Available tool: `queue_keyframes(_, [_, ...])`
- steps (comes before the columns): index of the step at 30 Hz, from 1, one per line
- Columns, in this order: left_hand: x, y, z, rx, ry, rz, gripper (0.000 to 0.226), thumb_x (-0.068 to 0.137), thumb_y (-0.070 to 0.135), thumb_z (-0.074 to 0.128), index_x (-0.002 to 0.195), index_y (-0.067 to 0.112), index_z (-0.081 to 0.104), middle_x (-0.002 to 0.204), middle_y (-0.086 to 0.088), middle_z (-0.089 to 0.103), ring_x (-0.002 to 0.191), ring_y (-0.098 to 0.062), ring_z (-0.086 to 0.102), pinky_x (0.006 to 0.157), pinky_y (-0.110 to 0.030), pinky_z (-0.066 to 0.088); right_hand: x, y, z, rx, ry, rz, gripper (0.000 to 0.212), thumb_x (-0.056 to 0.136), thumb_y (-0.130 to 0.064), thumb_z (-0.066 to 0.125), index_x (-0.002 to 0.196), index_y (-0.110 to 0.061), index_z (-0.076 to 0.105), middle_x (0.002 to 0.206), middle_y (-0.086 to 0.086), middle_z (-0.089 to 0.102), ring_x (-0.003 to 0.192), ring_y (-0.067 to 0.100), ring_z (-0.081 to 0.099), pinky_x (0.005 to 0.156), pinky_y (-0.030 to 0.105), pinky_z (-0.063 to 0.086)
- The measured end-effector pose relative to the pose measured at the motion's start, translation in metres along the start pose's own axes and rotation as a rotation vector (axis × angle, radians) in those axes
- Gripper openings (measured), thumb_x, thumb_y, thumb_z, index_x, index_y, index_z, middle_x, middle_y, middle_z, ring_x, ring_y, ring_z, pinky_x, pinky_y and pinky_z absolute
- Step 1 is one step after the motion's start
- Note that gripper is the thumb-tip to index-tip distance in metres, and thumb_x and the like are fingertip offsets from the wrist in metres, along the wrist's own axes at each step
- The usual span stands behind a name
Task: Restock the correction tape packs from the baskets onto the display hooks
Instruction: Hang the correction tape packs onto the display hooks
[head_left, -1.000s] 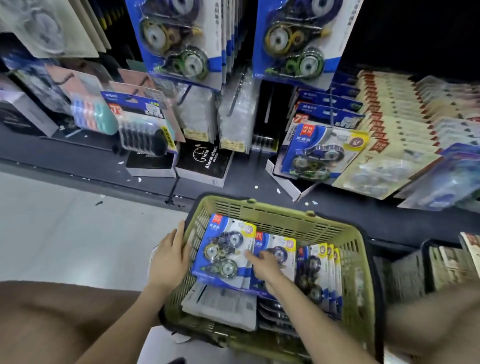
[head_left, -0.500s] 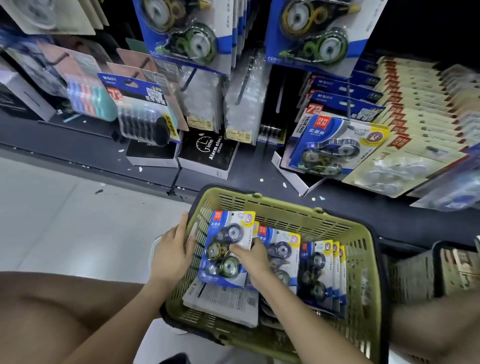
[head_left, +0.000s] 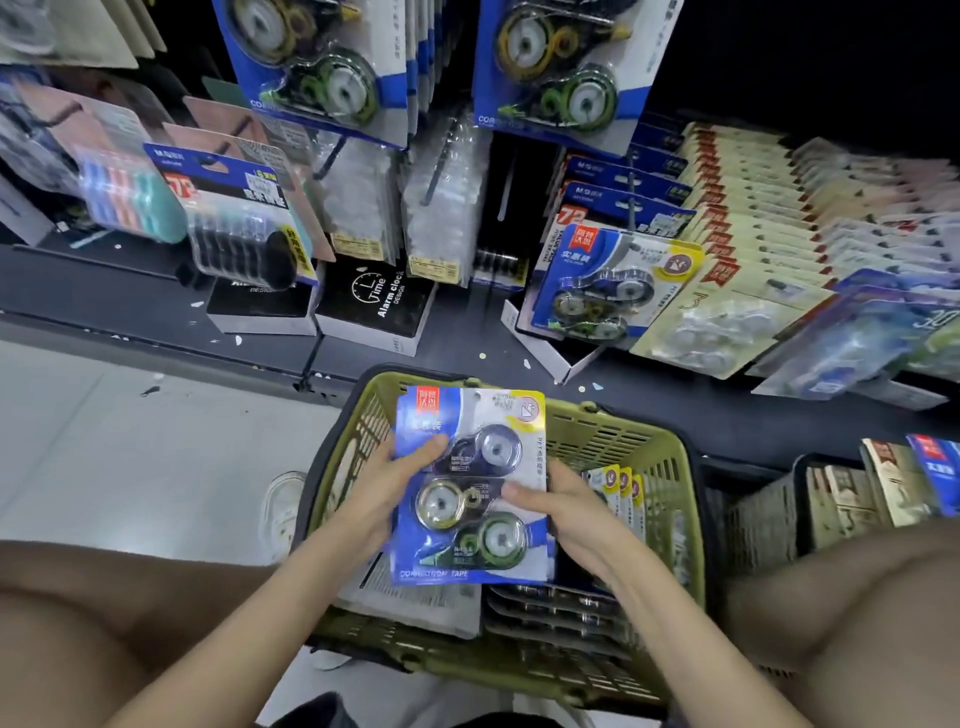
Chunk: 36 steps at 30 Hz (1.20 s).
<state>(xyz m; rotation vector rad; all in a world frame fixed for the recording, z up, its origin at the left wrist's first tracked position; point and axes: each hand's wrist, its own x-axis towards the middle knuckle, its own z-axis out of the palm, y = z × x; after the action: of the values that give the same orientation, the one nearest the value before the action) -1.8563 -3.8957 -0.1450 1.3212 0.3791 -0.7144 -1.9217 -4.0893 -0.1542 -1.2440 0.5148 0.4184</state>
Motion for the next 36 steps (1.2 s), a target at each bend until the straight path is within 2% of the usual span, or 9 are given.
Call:
queue_keyframes(5, [0.006, -0.004, -0.014, -0.025, 0.104, 0.061, 0.014, 0.089, 0.008, 0.068, 0.102, 0.01, 0.067, 0.087, -0.009, 0.076, 0.068, -0.021, 0.071, 0.059, -0.03, 0.057, -0.008, 0.028, -0.026, -0.213, -0.015, 0.119, 0.039, 0.08, -0.014, 0.078, 0.116, -0.019, 0.063, 0.116, 0.001, 0.07, 0.104, 0.015, 0.067, 0.08, 0.022, 0.053])
queue_keyframes(10, [0.01, 0.008, -0.045, 0.073, 0.217, 0.193, 0.037, 0.077, 0.017, 0.08, 0.109, 0.005, 0.066, 0.101, -0.017, 0.074, 0.083, -0.03, 0.07, 0.08, -0.044, 0.057, -0.003, 0.073, -0.044, -0.828, -0.068, 0.327, 0.066, 0.081, -0.04, 0.077, 0.138, -0.017, 0.052, 0.134, 0.002, 0.06, 0.118, 0.015, 0.058, 0.095, 0.023, 0.044])
queue_keyframes(15, [0.009, 0.013, -0.054, 0.103, 0.271, 0.247, 0.01, 0.089, 0.01, 0.07, 0.096, 0.015, 0.065, 0.099, -0.014, 0.072, 0.087, -0.032, 0.067, 0.086, -0.049, 0.054, 0.004, 0.1, -0.05, -1.163, 0.019, 0.326, 0.041, 0.091, -0.046, 0.064, 0.128, -0.027, 0.065, 0.135, -0.006, 0.061, 0.121, 0.012, 0.058, 0.097, 0.026, 0.045])
queue_keyframes(20, [0.006, 0.019, -0.052, 0.113, 0.272, 0.3, 0.009, 0.09, 0.01, 0.068, 0.098, 0.013, 0.065, 0.096, -0.012, 0.073, 0.084, -0.031, 0.068, 0.077, -0.041, 0.055, 0.006, 0.078, -0.058, -1.1, 0.034, 0.285, 0.025, 0.095, -0.041, 0.06, 0.088, -0.022, 0.074, 0.084, 0.002, 0.071, 0.073, 0.012, 0.06, 0.07, 0.03, 0.044])
queue_keyframes(24, [0.004, 0.032, -0.052, 0.172, 0.286, 0.362, 0.009, 0.089, 0.013, 0.071, 0.097, 0.015, 0.067, 0.1, -0.013, 0.074, 0.089, -0.032, 0.069, 0.085, -0.047, 0.055, -0.001, 0.024, -0.062, -0.849, 0.085, 0.147, 0.046, 0.098, -0.03, 0.059, 0.056, -0.02, 0.041, 0.043, -0.01, 0.04, 0.042, 0.005, 0.03, 0.048, 0.023, 0.025])
queue_keyframes(27, [-0.006, 0.051, -0.052, 0.268, 0.3, 0.452, 0.024, 0.078, 0.029, 0.078, 0.096, 0.017, 0.068, 0.097, -0.008, 0.075, 0.092, -0.032, 0.07, 0.089, -0.053, 0.054, -0.005, -0.02, -0.06, -0.656, 0.199, -0.039, 0.041, 0.098, -0.019, 0.059, 0.057, -0.015, 0.055, 0.051, -0.011, 0.051, 0.05, 0.0, 0.041, 0.05, 0.018, 0.033])
queue_keyframes(30, [-0.017, 0.077, -0.047, 0.341, 0.311, 0.553, 0.019, 0.083, 0.029, 0.079, 0.096, 0.022, 0.067, 0.095, -0.002, 0.075, 0.092, -0.03, 0.07, 0.088, -0.052, 0.053, -0.01, -0.066, -0.055, -0.549, 0.251, -0.19, 0.036, 0.096, -0.028, 0.06, 0.083, 0.004, 0.072, 0.077, 0.001, 0.071, 0.071, 0.003, 0.059, 0.07, 0.02, 0.045])
queue_keyframes(34, [-0.036, 0.121, -0.037, 0.412, 0.339, 0.697, 0.014, 0.088, 0.02, 0.073, 0.09, 0.03, 0.064, 0.087, 0.007, 0.073, 0.085, -0.024, 0.068, 0.083, -0.046, 0.052, -0.022, -0.129, -0.039, -0.55, 0.282, -0.428, 0.061, 0.093, -0.05, 0.057, 0.094, 0.01, 0.063, 0.099, 0.026, 0.069, 0.082, 0.015, 0.058, 0.076, 0.034, 0.041])
queue_keyframes(36, [-0.046, 0.145, -0.032, 0.42, 0.335, 0.773, 0.017, 0.087, 0.017, 0.073, 0.087, 0.031, 0.063, 0.077, 0.014, 0.073, 0.081, -0.019, 0.067, 0.078, -0.041, 0.052, -0.028, -0.157, -0.026, -0.531, 0.315, -0.573, 0.063, 0.093, -0.056, 0.055, 0.088, 0.007, 0.063, 0.097, 0.023, 0.069, 0.078, 0.017, 0.063, 0.075, 0.037, 0.046])
